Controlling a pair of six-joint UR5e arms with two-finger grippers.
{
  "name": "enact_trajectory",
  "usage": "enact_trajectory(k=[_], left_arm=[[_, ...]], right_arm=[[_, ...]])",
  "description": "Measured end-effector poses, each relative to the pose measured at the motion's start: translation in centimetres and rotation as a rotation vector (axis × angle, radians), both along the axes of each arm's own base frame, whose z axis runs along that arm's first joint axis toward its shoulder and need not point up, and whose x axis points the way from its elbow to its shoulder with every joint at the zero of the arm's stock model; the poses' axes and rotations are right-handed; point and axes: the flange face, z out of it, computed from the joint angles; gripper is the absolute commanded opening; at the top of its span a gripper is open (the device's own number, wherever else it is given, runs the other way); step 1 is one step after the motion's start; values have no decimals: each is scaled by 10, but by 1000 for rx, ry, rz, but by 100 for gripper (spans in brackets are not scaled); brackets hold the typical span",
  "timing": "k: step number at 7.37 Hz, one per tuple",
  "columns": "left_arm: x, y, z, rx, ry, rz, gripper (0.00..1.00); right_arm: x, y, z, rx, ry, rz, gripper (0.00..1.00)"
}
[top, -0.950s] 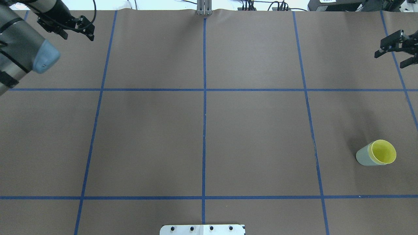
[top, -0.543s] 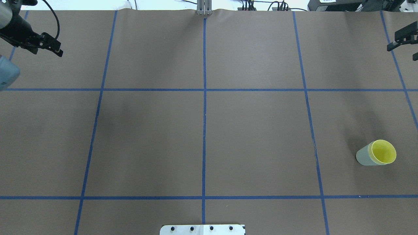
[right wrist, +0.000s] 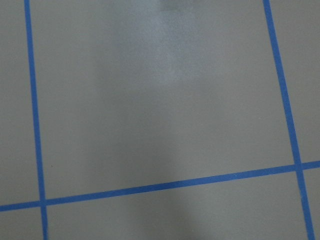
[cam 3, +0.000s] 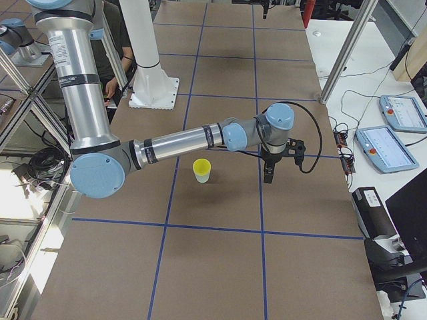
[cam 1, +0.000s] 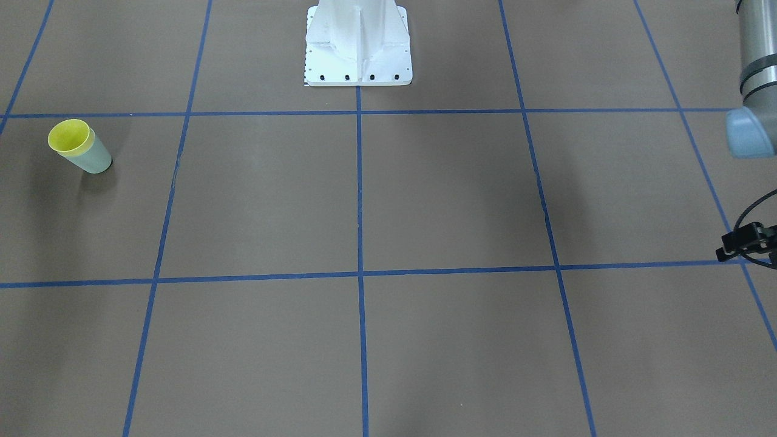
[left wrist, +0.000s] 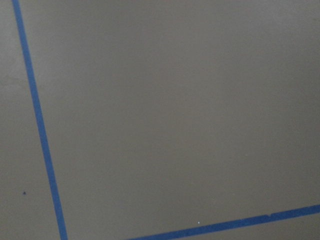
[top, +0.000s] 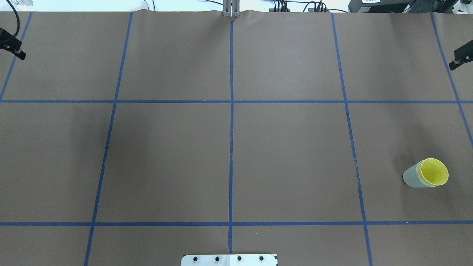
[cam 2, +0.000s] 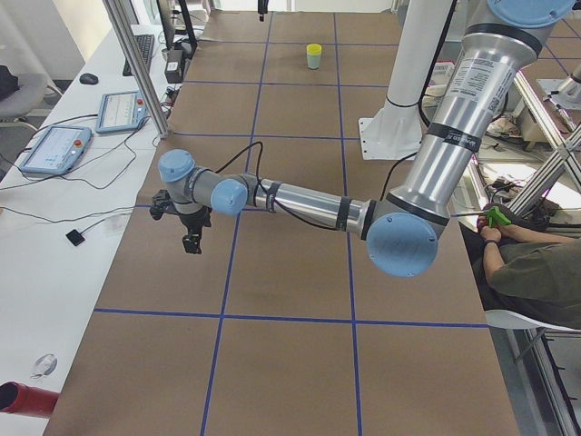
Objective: Transfer and stack yellow cup on green cup
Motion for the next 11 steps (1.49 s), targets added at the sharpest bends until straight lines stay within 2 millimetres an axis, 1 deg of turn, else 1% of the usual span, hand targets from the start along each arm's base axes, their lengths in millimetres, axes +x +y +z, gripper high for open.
enact_trajectory(k=[1, 2, 3, 4, 5, 6, 7, 8, 9, 10, 11], left_arm=[[-29, 9, 4, 35, 33, -46, 100], [-55, 27, 33, 134, -31, -48, 100], [-69, 40, 56, 171, -90, -24, 100], [-78, 47, 63, 142, -128, -12, 100], [-87, 54, 60, 124, -179, -4, 100], [-95, 64, 64, 143, -264, 38, 100], [-103, 80, 79, 163, -321, 101, 100], [-109, 97, 91, 160, -326, 141, 100], [-109, 114, 100, 132, -279, 162, 100], [-109, 127, 103, 89, -214, 166, 100], [-113, 149, 103, 59, -168, 159, 100]], right_arm=[[9, 2, 2, -5, 5, -8, 100], [15, 1, 3, -13, 8, -11, 100], [21, 1, 3, -18, 11, -10, 100], [31, 2, 2, -19, 11, -10, 100], [37, 4, 1, -24, 13, -25, 100], [36, 6, 2, -33, 20, -52, 100], [36, 6, 3, -37, 32, -76, 100], [38, 8, 4, -35, 42, -89, 100], [40, 9, 7, -36, 48, -94, 100], [42, 12, 11, -39, 52, -97, 100], [42, 15, 13, -42, 55, -98, 100]])
